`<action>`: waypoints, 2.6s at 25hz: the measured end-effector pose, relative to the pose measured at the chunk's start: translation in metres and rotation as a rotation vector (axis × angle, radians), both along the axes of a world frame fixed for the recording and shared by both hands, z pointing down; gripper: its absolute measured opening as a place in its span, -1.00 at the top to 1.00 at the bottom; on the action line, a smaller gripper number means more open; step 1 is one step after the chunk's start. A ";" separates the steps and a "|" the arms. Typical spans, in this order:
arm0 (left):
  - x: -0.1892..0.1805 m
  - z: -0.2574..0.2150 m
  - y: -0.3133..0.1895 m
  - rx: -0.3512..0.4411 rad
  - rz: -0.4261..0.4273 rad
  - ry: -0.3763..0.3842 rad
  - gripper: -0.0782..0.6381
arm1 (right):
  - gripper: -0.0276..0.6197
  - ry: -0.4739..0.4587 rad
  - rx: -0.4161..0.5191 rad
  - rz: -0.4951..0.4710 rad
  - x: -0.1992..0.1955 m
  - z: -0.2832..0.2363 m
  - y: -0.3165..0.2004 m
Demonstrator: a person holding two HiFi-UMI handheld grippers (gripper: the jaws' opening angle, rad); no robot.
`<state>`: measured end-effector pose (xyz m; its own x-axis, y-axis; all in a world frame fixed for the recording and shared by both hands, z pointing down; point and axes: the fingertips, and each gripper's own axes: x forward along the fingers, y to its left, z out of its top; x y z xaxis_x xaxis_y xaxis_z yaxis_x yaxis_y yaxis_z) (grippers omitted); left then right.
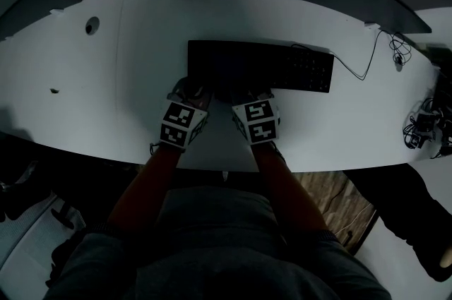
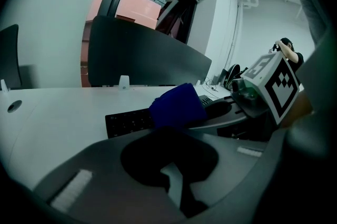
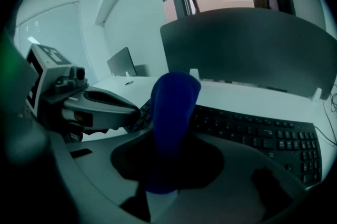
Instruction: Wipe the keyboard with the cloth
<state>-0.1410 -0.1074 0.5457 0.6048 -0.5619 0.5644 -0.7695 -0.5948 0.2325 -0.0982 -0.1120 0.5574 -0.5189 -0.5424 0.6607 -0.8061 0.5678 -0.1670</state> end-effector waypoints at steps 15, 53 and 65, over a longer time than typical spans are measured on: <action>0.043 0.000 -0.001 0.002 0.043 -0.005 0.76 | 0.53 0.019 -0.010 0.055 0.053 -0.001 0.002; 0.185 0.003 0.008 -0.013 0.090 0.023 0.76 | 0.53 0.048 0.019 0.090 0.193 0.004 0.007; 0.220 0.008 -0.001 -0.018 0.098 0.027 0.76 | 0.53 0.022 0.027 0.090 0.219 -0.001 0.003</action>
<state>0.0792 -0.1083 0.5536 0.6713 -0.4895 0.5566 -0.7014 -0.6622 0.2636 0.1207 -0.1087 0.5566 -0.4525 -0.6039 0.6562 -0.8575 0.4966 -0.1343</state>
